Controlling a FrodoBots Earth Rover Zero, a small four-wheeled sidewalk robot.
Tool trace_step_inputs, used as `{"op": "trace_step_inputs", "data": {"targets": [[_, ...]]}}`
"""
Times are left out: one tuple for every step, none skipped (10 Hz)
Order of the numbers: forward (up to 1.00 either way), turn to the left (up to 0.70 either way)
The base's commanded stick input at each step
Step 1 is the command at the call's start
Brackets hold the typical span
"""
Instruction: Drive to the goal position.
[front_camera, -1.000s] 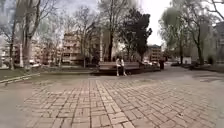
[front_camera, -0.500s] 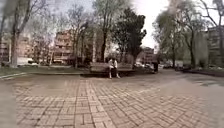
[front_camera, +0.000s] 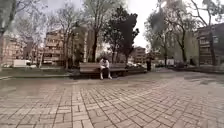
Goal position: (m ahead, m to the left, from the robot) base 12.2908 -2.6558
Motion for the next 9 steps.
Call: {"op": "trace_step_inputs", "data": {"targets": [[1.00,-0.27],[1.00,-0.27],[1.00,-0.27],[1.00,-0.27],[1.00,-0.27],[1.00,-0.27],[1.00,-0.27],[1.00,-0.27],[1.00,-0.27]]}}
